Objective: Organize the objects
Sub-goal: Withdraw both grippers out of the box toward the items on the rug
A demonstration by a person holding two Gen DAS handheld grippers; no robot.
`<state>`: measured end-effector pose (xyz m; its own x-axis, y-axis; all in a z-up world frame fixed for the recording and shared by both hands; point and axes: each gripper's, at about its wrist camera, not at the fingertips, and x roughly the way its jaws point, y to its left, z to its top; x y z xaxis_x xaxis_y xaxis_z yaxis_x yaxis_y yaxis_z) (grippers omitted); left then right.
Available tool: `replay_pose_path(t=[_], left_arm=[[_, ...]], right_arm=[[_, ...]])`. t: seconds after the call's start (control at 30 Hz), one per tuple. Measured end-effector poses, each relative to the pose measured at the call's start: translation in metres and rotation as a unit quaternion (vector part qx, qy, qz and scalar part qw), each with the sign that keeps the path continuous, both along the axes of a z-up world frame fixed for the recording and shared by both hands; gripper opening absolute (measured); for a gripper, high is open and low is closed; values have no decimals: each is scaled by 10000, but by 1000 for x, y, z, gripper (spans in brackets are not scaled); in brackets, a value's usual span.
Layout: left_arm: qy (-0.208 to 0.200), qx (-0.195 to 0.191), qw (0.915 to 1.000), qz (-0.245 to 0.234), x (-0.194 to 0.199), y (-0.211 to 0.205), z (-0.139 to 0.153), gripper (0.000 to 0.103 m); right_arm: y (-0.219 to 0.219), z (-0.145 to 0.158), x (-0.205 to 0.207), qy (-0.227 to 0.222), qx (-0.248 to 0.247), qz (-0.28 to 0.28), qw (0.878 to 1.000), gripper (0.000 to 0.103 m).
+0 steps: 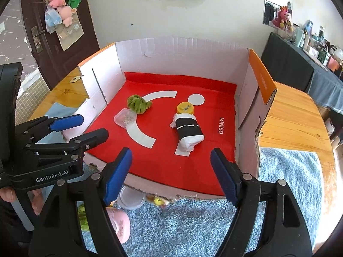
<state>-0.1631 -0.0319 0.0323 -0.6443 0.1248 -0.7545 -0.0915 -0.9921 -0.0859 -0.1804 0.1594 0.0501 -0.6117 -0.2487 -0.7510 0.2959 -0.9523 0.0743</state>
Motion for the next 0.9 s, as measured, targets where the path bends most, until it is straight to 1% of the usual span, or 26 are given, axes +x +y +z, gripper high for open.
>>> replay_pose_path(t=[0.07,0.13,0.27,0.47,0.6,0.8,0.87,0.9], left_arm=[[30,-9,10000,0,3,0,1,73],[69,-14,10000,7,8,-1,2,75],[95,27,10000,-4,14,-2,3,76],[116,48,9999,25,21,-4,4,77],[167,46,9998,57,25,-5,5,83],[202,52,9998,43,34,-4,6,83],[201,48,9998,47,37,-4,6,84],[201,50,9998,49,37,-4,6,86]], right_arm=[[0,1,3,5,6,11,10000,80],[-1,1,6,17,9,12,10000,80],[-1,4,12,55,25,18,10000,81],[-3,8,21,129,48,22,9999,85],[-3,9,27,160,58,17,9999,87],[-4,10,38,201,65,27,9998,89],[-5,9,41,201,70,29,9998,90],[-5,9,41,204,70,27,9998,92]])
